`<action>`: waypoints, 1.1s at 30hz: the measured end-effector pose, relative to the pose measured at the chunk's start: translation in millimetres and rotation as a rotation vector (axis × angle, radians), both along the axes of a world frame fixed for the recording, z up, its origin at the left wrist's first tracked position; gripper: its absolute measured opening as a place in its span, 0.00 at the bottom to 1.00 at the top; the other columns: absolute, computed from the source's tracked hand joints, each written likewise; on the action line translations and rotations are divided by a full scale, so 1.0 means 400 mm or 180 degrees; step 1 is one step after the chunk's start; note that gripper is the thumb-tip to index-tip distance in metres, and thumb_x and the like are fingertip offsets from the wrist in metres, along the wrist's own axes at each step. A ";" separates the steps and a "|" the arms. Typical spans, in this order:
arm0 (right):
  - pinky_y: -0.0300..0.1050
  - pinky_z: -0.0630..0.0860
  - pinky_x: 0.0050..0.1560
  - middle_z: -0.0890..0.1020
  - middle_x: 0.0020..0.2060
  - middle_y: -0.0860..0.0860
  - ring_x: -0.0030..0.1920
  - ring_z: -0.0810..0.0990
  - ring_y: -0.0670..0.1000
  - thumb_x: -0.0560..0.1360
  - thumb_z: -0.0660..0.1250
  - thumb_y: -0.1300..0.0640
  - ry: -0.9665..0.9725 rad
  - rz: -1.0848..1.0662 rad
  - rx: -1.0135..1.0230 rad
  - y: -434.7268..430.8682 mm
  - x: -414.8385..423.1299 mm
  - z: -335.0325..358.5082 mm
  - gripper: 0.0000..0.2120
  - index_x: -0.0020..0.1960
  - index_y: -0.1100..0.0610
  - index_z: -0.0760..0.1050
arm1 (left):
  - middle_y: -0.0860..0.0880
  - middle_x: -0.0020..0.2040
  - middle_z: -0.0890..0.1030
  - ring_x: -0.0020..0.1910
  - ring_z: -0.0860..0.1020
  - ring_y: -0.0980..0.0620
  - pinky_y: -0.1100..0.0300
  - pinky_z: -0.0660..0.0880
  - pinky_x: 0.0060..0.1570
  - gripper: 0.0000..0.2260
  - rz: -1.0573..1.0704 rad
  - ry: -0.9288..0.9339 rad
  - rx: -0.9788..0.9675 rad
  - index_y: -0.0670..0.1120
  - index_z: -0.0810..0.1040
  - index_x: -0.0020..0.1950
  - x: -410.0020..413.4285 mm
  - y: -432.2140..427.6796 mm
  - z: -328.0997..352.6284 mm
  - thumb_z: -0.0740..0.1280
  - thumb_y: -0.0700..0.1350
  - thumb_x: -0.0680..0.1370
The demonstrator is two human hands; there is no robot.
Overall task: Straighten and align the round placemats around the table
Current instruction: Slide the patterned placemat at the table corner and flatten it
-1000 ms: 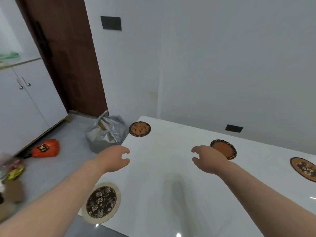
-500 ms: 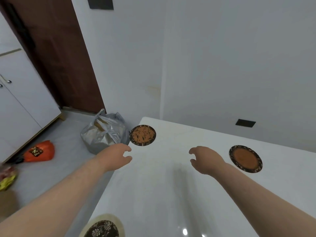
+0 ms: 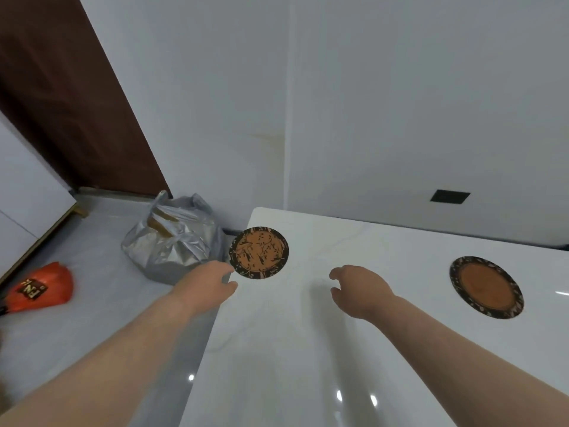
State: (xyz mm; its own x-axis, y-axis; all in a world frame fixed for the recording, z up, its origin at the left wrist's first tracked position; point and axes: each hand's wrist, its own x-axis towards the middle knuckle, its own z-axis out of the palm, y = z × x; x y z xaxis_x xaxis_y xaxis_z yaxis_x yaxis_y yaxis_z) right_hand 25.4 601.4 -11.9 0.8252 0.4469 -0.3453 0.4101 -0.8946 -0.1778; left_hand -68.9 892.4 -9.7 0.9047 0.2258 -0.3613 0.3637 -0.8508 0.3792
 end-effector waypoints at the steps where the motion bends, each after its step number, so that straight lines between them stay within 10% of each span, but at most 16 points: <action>1: 0.48 0.74 0.57 0.76 0.62 0.50 0.63 0.74 0.54 0.79 0.57 0.51 0.0006 -0.0046 0.0022 0.026 0.012 -0.025 0.19 0.69 0.51 0.69 | 0.48 0.63 0.77 0.60 0.76 0.48 0.53 0.74 0.59 0.19 0.0020 -0.0019 -0.0002 0.48 0.75 0.66 0.025 0.019 -0.029 0.64 0.52 0.77; 13: 0.47 0.77 0.52 0.82 0.51 0.55 0.53 0.78 0.56 0.78 0.61 0.51 0.0132 -0.0756 0.0690 0.299 0.140 -0.186 0.14 0.55 0.58 0.78 | 0.49 0.36 0.77 0.39 0.77 0.47 0.54 0.74 0.39 0.14 0.0314 -0.0374 0.0048 0.48 0.72 0.37 0.208 0.112 -0.212 0.60 0.52 0.80; 24: 0.45 0.77 0.52 0.81 0.45 0.51 0.47 0.79 0.52 0.72 0.71 0.59 0.0474 -0.2328 0.1843 0.348 0.187 -0.228 0.10 0.52 0.60 0.80 | 0.49 0.42 0.82 0.45 0.80 0.49 0.51 0.78 0.52 0.13 0.0977 -0.0652 -0.0625 0.45 0.79 0.57 0.254 0.136 -0.247 0.73 0.45 0.74; 33: 0.51 0.83 0.45 0.82 0.33 0.54 0.35 0.80 0.53 0.71 0.72 0.62 0.0939 -0.2867 0.2261 0.317 0.209 -0.229 0.07 0.35 0.56 0.79 | 0.46 0.36 0.82 0.36 0.82 0.47 0.50 0.82 0.43 0.09 0.1288 -0.0830 -0.1365 0.50 0.77 0.38 0.258 0.116 -0.234 0.71 0.38 0.74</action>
